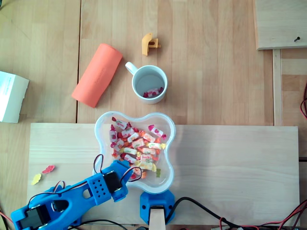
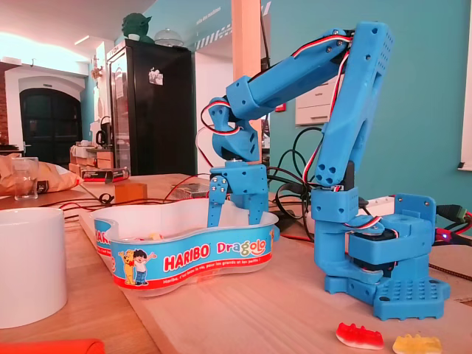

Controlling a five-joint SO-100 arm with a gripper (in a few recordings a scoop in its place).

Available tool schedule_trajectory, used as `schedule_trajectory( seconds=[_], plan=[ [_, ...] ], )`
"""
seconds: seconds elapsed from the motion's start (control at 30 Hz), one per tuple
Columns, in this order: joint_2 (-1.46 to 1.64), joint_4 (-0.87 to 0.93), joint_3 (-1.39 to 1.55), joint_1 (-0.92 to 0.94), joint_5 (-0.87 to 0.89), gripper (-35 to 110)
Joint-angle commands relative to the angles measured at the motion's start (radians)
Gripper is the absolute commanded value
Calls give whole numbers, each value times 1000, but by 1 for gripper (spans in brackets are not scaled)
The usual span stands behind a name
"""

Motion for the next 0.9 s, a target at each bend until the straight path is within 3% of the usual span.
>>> schedule_trajectory(
  seconds=[0.0,0.87],
  plan=[
    [29,-17,-6,17,-17,24],
    [29,-80,63,28,-18,23]
  ],
)
